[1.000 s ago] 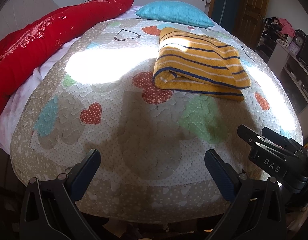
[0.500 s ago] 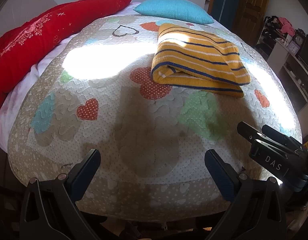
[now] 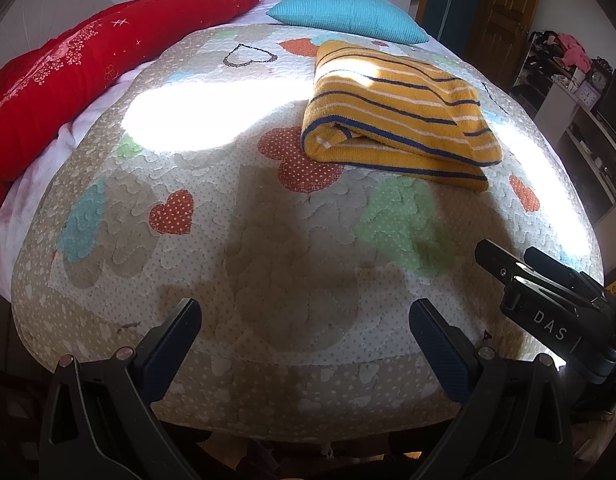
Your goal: Fold small clothes
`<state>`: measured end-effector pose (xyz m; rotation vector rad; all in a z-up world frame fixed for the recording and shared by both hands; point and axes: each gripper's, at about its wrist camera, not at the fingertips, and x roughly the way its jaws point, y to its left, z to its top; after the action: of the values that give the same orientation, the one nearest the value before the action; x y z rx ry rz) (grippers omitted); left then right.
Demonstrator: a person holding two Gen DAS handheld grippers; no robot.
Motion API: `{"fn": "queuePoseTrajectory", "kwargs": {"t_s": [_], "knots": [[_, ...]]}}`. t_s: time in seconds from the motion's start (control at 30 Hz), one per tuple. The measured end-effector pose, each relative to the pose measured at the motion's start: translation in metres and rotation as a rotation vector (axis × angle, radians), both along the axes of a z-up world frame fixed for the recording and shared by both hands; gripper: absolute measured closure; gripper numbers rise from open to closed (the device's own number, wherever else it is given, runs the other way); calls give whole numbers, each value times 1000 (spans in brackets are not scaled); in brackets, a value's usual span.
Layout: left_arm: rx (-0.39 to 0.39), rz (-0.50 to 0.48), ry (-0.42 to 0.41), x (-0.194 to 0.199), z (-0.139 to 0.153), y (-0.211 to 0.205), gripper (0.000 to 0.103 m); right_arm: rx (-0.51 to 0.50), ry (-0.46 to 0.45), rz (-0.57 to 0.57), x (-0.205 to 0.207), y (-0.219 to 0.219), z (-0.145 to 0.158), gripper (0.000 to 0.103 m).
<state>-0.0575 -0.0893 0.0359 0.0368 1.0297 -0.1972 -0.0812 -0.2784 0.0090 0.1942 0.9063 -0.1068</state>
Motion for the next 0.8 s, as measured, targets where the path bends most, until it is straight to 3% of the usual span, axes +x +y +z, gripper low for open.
{"fn": "queuePoseTrajectory", "kwargs": {"t_s": [0.8], "knots": [[-3, -12, 28, 1, -6, -2, 0, 3, 3, -12, -1, -3, -1, 22]]}}
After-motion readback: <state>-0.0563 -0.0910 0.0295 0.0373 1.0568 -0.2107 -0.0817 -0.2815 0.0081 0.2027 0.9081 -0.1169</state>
